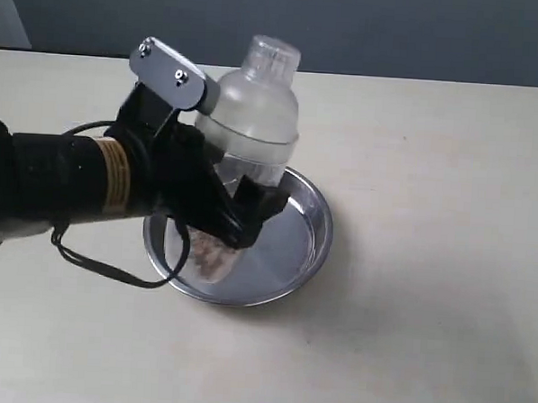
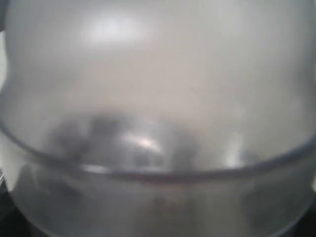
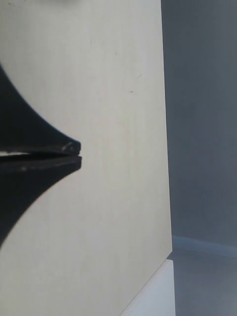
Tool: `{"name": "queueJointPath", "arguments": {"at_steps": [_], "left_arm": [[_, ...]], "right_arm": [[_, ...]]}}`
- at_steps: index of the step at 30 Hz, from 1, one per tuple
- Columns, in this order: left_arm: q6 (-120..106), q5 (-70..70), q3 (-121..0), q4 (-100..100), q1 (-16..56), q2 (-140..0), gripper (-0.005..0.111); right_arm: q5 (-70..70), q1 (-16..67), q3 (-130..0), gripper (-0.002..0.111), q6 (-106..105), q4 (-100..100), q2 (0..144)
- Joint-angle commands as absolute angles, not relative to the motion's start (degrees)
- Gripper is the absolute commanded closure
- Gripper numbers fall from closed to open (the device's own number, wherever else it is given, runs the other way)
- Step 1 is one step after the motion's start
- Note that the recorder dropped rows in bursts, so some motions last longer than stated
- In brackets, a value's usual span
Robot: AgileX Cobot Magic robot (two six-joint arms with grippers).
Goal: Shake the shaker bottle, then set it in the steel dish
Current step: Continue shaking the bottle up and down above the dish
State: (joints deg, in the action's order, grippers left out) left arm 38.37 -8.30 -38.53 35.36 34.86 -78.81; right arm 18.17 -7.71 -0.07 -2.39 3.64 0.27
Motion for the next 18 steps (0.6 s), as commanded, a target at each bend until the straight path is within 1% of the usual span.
{"name": "queueJointPath", "arguments": {"at_steps": [1,3,5,8,10,11,12,14,16,18], "left_arm": [[34.9,-13.8,-41.8,32.2,34.1,-70.4,0.106],[34.8,-13.5,-40.6,31.6,33.8,-69.5,0.106],[33.6,-16.2,-36.5,31.7,33.8,-70.6,0.106],[28.7,-28.1,-33.1,26.2,32.7,-71.5,0.106],[21.5,-38.0,-34.5,21.7,31.6,-69.9,0.106],[16.6,-40.7,-36.0,18.8,31.0,-69.1,0.106],[13.9,-39.8,-37.2,15.2,30.6,-68.6,0.106],[11.3,-32.6,-38.5,8.5,30.0,-68.6,0.106],[11.1,-26.8,-36.7,7.8,29.7,-71.4,0.106],[11.5,-29.9,-32.5,7.9,29.7,-76.4,0.106]], "right_arm": [[17.5,-7.9,0.0,0.109,-2.5,3.5,0.0],[17.5,-7.9,0.0,0.109,-2.5,3.5,0.0],[17.5,-7.9,0.0,0.109,-2.5,3.5,0.0],[17.5,-7.9,0.0,0.109,-2.5,3.5,0.0],[17.5,-7.9,0.0,0.109,-2.5,3.5,0.0],[17.5,-7.9,0.0,0.109,-2.5,3.5,0.0],[17.5,-7.9,0.0,0.109,-2.5,3.5,0.0],[17.5,-7.9,0.0,0.109,-2.5,3.5,0.0],[17.5,-7.9,0.0,0.109,-2.5,3.5,0.0],[17.5,-7.9,0.0,0.109,-2.5,3.5,0.0]]}}
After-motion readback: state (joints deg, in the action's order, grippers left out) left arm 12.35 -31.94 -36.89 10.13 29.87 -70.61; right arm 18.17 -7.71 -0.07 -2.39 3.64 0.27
